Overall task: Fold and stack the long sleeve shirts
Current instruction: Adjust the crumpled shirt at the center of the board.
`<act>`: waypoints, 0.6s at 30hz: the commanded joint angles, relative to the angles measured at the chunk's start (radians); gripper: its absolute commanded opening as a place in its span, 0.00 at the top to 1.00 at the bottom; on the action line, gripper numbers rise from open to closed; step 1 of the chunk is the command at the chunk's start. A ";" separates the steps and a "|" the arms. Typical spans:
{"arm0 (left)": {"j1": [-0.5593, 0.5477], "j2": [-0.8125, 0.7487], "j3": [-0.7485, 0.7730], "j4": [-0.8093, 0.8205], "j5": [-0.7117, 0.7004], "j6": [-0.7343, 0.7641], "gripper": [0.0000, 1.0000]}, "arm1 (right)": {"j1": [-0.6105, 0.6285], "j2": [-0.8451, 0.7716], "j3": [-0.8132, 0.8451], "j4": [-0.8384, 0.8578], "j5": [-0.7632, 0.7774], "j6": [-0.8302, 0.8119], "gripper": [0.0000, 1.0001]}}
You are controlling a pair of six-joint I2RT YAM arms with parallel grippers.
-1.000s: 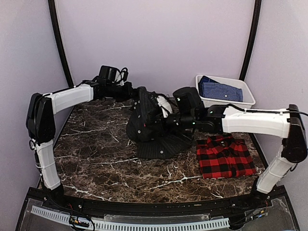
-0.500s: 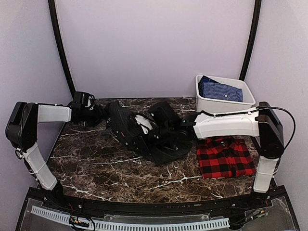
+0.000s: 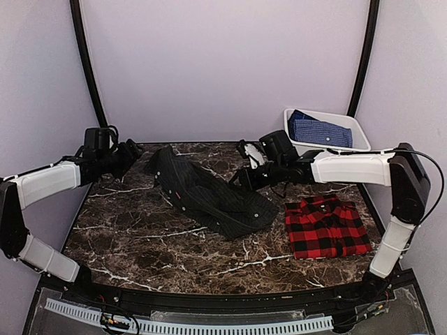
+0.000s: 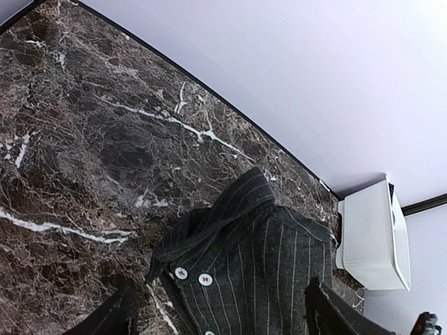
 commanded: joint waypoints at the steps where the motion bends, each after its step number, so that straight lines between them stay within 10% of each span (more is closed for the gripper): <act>1: -0.080 -0.033 -0.002 -0.078 0.030 0.030 0.20 | -0.036 0.056 -0.031 0.037 -0.023 0.011 0.52; 18: -0.349 0.114 0.114 -0.208 -0.035 0.110 0.19 | -0.068 0.191 -0.031 0.114 -0.196 0.087 0.68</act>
